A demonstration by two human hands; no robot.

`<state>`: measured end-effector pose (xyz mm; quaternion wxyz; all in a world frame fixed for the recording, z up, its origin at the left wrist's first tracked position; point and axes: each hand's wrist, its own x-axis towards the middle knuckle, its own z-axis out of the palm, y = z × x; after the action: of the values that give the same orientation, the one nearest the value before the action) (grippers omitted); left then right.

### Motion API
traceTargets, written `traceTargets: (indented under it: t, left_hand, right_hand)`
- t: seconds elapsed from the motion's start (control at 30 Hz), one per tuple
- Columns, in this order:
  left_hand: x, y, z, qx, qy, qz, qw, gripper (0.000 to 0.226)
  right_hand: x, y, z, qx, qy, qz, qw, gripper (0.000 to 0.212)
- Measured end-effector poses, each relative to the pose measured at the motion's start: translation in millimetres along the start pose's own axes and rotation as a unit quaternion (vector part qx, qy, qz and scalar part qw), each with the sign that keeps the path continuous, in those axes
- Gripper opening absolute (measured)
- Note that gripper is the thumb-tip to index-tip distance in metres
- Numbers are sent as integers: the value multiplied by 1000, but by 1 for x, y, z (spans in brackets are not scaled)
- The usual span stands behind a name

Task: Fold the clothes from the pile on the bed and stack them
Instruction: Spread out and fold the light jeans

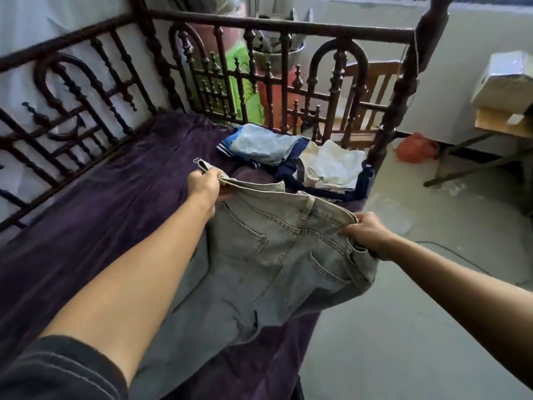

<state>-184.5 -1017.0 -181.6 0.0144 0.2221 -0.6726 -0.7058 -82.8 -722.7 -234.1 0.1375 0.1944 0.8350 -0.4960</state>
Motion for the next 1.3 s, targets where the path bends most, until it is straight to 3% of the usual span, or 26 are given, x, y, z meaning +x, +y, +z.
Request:
traceTargets:
  t: [0.2, 0.5, 0.6, 0.77, 0.87, 0.93, 1.07, 1.17, 1.3]
  left_hand:
    - [69, -21, 60, 0, -10, -88, 996, 23]
    - [185, -81, 127, 34, 58, -178, 982, 13]
    - [222, -99, 143, 49, 73, -197, 976, 14]
    - [233, -120, 109, 91, 143, -234, 957, 17]
    - [209, -142, 54, 189, 207, -261, 923, 15]
    - [185, -160, 16, 296, 212, -275, 890, 9]
    - [127, -194, -40, 459, 153, -296, 824, 19]
    - [104, -230, -82, 549, 91, -302, 774, 26]
    - [105, -284, -139, 658, 52, -243, 711, 47]
  right_hand:
    - [116, -1, -34, -63, 13, 41, 997, 7]
    - [312, 18, -17, -194, -66, 51, 977, 10]
    - [364, 31, -12, -279, -109, 53, 952, 12]
    - [404, 31, -1, -461, -157, 5, 874, 18]
    - [412, 5, 33, -548, -159, -135, 810, 26]
    - [412, -17, 71, -543, -193, -202, 792, 31]
    - [390, -49, 157, -528, -297, -263, 751, 33]
    - [370, -48, 218, -539, -332, -308, 711, 41]
    - [350, -19, 290, -550, -351, -342, 676, 49]
